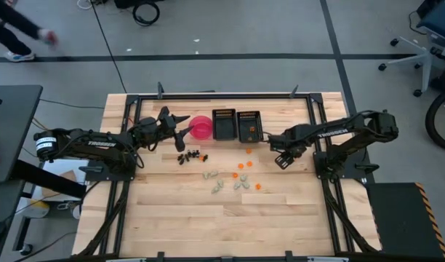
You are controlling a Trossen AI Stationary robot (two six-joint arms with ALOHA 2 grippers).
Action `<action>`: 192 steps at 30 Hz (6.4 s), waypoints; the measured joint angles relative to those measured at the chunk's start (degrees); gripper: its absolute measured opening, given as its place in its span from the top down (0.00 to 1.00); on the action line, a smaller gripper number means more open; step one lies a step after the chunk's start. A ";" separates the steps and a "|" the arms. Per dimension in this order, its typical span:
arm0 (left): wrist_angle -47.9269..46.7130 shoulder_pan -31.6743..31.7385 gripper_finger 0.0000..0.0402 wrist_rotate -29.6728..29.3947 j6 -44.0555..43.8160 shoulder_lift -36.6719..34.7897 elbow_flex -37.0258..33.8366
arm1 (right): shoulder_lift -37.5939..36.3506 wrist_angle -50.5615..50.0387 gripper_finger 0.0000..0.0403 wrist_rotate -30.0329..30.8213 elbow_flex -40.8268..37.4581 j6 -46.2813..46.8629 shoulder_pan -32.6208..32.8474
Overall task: Sort Halloween decoration
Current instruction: Put the orange pumpkin toy into the right black bin
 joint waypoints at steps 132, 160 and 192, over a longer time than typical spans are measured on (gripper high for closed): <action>0.12 0.00 0.53 0.02 -1.05 0.00 0.00 | 17.57 111.57 0.73 16.30 -32.81 -28.18 1.80; 0.14 -0.02 0.53 0.00 -1.09 0.00 0.00 | 17.73 111.37 0.72 7.50 -16.40 -42.23 4.99; 0.14 0.02 0.53 0.00 -1.07 0.00 0.00 | 17.58 106.52 0.58 24.06 -16.28 -38.65 1.11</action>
